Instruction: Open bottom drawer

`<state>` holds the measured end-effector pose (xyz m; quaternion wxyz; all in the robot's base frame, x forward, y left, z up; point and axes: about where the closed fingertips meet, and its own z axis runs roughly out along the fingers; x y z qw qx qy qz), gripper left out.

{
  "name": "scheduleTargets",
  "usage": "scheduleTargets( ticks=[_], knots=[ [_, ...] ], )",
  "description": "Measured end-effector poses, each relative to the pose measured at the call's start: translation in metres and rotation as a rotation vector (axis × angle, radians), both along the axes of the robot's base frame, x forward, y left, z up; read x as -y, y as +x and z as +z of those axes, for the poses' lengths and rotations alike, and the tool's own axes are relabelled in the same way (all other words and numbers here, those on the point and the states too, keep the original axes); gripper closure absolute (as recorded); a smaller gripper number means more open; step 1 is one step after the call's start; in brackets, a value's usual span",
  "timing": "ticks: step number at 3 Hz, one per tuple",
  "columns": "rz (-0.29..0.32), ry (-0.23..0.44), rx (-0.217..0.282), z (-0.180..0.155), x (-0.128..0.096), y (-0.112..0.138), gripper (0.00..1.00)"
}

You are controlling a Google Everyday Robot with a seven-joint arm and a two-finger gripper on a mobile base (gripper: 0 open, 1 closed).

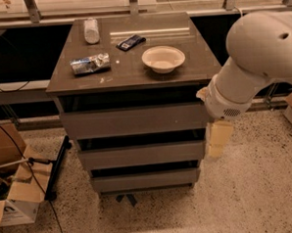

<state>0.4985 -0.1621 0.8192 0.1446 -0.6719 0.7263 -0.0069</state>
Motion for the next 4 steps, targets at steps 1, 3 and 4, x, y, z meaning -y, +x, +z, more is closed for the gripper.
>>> scheduleTargets(
  ticks=[1,3,4],
  knots=[
    [-0.032,0.009,-0.040,-0.035,-0.001,0.003,0.00],
    [-0.108,0.077,-0.020,-0.133,0.003,0.048,0.00],
    [-0.108,0.078,-0.019,-0.133,0.003,0.048,0.00]
  ],
)
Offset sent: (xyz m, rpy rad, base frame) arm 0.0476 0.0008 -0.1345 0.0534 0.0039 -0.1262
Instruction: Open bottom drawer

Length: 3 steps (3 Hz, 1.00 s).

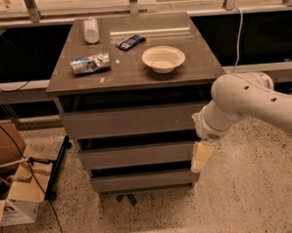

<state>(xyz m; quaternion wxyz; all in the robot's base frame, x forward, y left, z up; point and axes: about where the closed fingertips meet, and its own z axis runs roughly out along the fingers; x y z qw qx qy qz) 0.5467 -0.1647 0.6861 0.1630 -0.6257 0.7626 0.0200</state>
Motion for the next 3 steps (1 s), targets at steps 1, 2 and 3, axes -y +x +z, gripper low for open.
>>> scheduleTargets(
  ticks=[1,2,3],
  knots=[
    [-0.034,0.019,-0.027,-0.015,-0.001,-0.007,0.00],
    [-0.150,0.157,-0.017,-0.071,0.008,-0.005,0.00],
    [-0.203,0.247,0.038,-0.112,0.010,0.028,0.00]
  ],
)
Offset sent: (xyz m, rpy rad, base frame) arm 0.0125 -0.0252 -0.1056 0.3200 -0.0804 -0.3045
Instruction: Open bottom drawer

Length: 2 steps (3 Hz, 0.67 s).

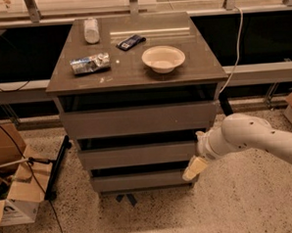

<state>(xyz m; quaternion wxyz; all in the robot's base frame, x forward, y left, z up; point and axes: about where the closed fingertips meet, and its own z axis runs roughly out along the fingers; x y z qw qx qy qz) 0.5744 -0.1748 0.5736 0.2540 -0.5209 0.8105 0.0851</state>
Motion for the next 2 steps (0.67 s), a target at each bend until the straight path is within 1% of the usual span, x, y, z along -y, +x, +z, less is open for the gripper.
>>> scheduleTargets(
  ticks=[1,2],
  knots=[
    [-0.007,0.010,0.000,-0.010,-0.001,0.003,0.00],
    [-0.020,-0.011,-0.032,-0.025,-0.003,-0.005,0.00]
  ],
)
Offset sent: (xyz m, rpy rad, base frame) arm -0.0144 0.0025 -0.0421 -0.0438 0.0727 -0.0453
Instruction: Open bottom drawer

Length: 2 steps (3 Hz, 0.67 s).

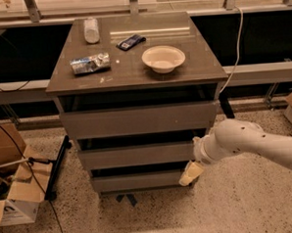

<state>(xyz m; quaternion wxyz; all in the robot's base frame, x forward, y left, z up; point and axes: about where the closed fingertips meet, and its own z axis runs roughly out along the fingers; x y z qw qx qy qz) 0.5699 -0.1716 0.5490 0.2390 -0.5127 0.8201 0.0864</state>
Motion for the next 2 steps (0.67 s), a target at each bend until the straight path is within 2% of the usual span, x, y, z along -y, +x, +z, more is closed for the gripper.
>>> scheduleTargets(
  ticks=[1,2],
  knots=[
    [0.027,-0.019,-0.023,-0.033,-0.006,-0.001,0.00],
    [0.063,0.017,-0.078,-0.089,-0.013,-0.004,0.00]
  ],
)
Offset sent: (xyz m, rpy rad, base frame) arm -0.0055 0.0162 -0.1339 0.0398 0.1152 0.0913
